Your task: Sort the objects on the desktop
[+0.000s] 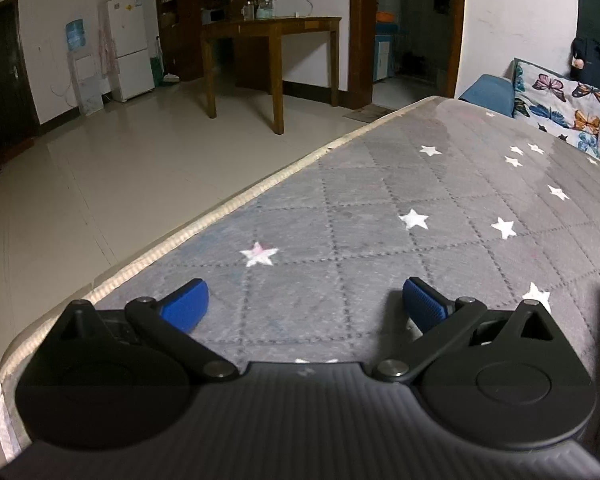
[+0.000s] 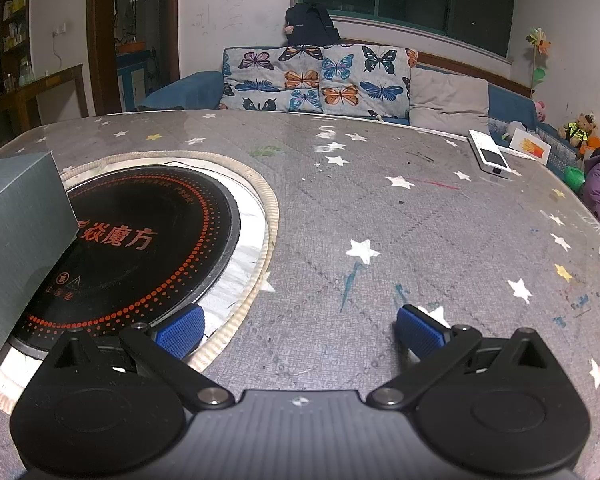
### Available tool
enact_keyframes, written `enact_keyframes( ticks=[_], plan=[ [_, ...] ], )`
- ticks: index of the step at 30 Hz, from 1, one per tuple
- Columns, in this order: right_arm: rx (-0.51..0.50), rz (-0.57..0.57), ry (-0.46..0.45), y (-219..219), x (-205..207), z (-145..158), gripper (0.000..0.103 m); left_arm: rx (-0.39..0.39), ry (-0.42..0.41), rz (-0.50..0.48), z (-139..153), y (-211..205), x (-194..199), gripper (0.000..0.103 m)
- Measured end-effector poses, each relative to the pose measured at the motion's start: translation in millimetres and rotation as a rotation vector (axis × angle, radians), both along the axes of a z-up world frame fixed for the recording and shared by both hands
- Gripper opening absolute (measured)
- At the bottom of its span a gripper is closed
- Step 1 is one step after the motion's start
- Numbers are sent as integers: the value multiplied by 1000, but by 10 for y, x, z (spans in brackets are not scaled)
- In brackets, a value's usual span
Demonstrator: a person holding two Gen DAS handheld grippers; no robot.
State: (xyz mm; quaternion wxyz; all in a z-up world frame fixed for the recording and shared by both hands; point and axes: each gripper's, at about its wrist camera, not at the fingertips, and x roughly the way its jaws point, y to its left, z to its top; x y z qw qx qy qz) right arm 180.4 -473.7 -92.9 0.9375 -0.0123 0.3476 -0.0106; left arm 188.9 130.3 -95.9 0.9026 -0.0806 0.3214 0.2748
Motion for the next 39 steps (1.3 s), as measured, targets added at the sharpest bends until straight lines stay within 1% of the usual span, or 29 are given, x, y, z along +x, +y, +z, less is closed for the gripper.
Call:
enact_keyframes(
  ticks=[8,19,39],
  plan=[
    [2,-1,1,13,-21,16,103,-21,-5,-24,-17,-26,136,103],
    [3,-3,1,25,-28,20,103,-16,-5,-29,-32,-47,233,103],
    [3,-3,0,24,-32,19,103,-19,-6,-27,-24,-40,218,103]
  ],
)
